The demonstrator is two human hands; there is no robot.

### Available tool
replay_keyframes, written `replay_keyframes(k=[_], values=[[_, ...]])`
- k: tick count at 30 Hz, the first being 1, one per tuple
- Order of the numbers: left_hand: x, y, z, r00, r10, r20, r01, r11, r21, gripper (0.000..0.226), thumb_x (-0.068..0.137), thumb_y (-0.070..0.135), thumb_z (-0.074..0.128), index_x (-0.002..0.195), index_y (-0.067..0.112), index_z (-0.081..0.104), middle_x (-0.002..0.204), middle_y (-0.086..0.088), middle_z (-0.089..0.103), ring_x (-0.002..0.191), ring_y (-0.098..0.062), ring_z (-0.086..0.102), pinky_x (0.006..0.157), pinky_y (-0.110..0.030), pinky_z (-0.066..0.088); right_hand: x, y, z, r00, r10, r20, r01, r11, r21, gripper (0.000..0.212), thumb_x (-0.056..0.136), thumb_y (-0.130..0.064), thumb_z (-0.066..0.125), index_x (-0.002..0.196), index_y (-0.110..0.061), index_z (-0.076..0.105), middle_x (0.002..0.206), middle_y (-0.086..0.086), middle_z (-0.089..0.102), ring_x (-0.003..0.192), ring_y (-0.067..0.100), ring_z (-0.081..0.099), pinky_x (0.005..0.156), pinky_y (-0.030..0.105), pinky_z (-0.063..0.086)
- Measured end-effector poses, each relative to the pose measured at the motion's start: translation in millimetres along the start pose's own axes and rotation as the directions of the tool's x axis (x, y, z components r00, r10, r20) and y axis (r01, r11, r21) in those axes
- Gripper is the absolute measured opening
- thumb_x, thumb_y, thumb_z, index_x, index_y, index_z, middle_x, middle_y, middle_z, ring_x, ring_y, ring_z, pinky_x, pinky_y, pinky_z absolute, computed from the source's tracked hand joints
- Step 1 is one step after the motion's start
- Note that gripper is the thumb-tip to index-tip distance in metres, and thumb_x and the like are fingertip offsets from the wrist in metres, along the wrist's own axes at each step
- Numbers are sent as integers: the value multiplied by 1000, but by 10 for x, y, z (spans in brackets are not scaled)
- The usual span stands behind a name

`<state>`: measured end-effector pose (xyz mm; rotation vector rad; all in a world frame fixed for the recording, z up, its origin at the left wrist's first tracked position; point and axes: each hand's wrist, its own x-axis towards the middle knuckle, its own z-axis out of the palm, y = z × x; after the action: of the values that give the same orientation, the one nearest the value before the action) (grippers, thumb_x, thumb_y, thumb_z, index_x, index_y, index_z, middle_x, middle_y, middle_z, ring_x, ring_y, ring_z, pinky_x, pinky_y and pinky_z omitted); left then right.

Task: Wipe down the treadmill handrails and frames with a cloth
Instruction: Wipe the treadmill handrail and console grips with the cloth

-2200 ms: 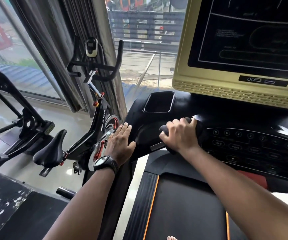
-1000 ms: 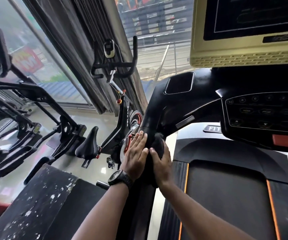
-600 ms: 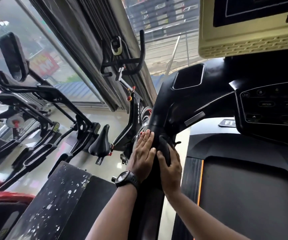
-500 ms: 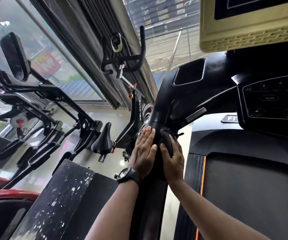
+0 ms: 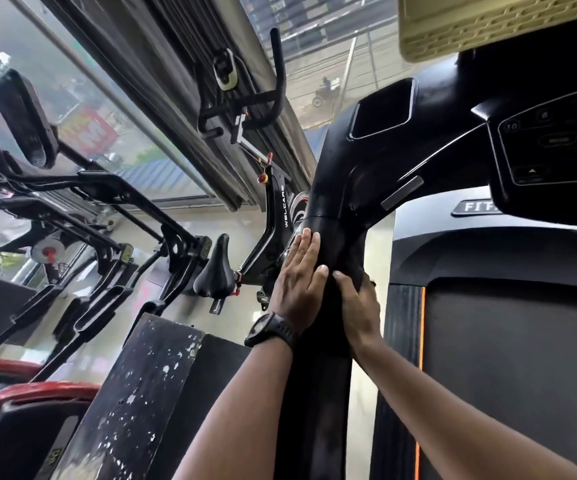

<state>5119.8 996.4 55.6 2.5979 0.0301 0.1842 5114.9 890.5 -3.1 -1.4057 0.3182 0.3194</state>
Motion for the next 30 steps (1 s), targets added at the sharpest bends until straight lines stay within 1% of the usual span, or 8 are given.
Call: replay_keyframes(k=[3, 8, 13, 18, 23, 27, 28, 30], values=[[-27, -29, -7, 1000, -20, 23, 19, 1000, 23, 69, 91, 40, 29, 154, 11, 29, 164, -6, 16, 149, -4, 5, 124, -30, 7, -37, -76, 8, 985, -172, 11, 172, 985, -13, 58, 88, -52, 53, 144, -37, 52, 141, -13, 55, 127, 6, 50, 109, 30, 39], [-240, -57, 3, 998, -23, 65, 20, 999, 51, 73, 89, 45, 24, 156, 15, 22, 165, 0, 8, 151, -5, -2, 125, -33, 5, -33, 158, -75, 995, 85, 43, -86, 996, 15, 57, 85, -60, 49, 137, -36, 57, 135, -2, 64, 123, 23, 59, 109, 48, 44], [-424, -94, -37, 996, -29, 85, 26, 999, 46, 73, 89, 46, 25, 156, 17, 19, 165, 2, 5, 151, -5, -4, 125, -36, 5, -197, 197, -19, 989, -148, 4, 148, 989, 27, 57, 92, -50, 51, 147, -34, 50, 148, -9, 53, 136, 9, 47, 116, 33, 35], [-552, -79, -43, 994, -34, 102, 29, 998, 48, 74, 89, 47, 23, 156, 19, 16, 164, 4, 2, 151, -3, -7, 124, -39, 5, -282, 308, -76, 996, 78, 48, -78, 997, 4, 51, 97, -54, 47, 146, -39, 49, 146, -2, 56, 132, 22, 52, 115, 48, 38], [-604, -89, -56, 995, -32, 96, 28, 998, 48, 74, 89, 47, 24, 156, 18, 16, 164, 5, 2, 151, -3, -7, 125, -40, 5, -386, 292, -39, 981, -190, 29, 189, 982, 28, 56, 94, -47, 51, 148, -35, 49, 152, -11, 50, 140, 5, 43, 118, 29, 31], [-657, -70, -56, 994, -35, 102, 30, 998, 48, 73, 89, 47, 22, 156, 19, 15, 162, 8, -1, 150, -2, -7, 125, -39, 6, -317, 379, -76, 995, 84, 48, -85, 996, 24, 52, 99, -51, 45, 149, -37, 46, 150, -2, 52, 136, 21, 48, 117, 47, 36], [-666, -73, -54, 994, -34, 99, 29, 998, 50, 73, 89, 47, 22, 156, 18, 15, 163, 8, 0, 151, -3, -7, 124, -39, 6, -397, 400, -68, 994, 94, 54, -95, 995, 19, 54, 97, -53, 45, 148, -37, 47, 148, -1, 54, 135, 21, 50, 116, 47, 37], [-661, -83, -55, 995, -34, 95, 30, 998, 50, 73, 89, 46, 23, 156, 18, 16, 163, 7, 1, 151, -3, -6, 124, -39, 6, -557, 379, -31, 997, -65, 36, 63, 997, 41, 58, 92, -53, 47, 147, -36, 49, 149, -6, 53, 138, 13, 47, 118, 40, 35]])
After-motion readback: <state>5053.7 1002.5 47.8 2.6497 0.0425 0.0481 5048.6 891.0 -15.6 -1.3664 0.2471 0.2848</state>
